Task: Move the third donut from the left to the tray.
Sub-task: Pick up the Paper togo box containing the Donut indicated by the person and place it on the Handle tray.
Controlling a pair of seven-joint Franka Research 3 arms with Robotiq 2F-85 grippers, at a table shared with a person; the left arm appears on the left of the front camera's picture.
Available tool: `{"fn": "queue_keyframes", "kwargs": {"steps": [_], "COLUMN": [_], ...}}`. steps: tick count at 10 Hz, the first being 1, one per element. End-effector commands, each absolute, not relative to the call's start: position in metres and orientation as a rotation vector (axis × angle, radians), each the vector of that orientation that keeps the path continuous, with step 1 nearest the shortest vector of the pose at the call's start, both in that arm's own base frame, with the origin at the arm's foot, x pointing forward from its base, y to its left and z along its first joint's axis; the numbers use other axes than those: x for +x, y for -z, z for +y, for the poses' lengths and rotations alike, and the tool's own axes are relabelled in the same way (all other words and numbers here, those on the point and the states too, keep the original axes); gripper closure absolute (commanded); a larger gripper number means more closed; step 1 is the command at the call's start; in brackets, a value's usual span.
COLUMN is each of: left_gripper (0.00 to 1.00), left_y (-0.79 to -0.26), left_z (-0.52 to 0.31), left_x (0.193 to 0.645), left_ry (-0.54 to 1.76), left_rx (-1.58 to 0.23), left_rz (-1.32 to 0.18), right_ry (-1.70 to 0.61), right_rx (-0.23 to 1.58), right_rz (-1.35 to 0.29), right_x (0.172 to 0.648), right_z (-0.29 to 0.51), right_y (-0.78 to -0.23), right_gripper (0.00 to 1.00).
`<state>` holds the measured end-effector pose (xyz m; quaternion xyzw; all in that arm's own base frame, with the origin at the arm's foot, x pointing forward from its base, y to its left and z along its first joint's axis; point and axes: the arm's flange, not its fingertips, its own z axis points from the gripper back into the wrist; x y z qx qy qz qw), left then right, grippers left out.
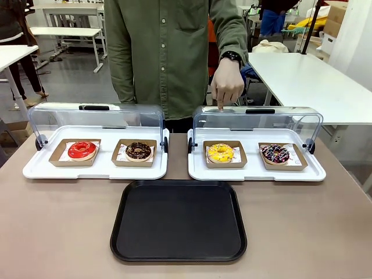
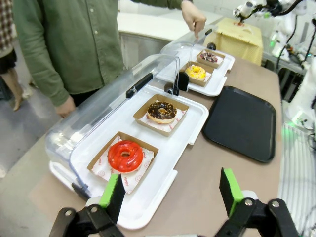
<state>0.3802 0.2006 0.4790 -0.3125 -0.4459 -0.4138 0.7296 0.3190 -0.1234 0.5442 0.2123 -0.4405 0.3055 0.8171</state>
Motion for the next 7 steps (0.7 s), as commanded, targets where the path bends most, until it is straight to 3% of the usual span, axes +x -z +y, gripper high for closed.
{"fn": "queue_keyframes", "kwargs": {"steps": [1, 7], "left_gripper": [0.00, 0.00], "left_y": [-0.479, -0.479], "left_z": [0.201, 0.201], "left_x": [0.379, 0.379], "left_ry": [0.922, 0.922], "left_rx": [-0.696, -0.696], "left_rz": [-0.985, -0.985], "right_ry": [-0.698, -1.104], "right_rx": [0.336, 0.059], "right_rz": [-0.883, -0.637], "right_x": [0.322, 0.343], "right_z": [-0.066, 0.063], "right_y": [-0.543, -0.505], "right_gripper": [0.00, 0.00]}}
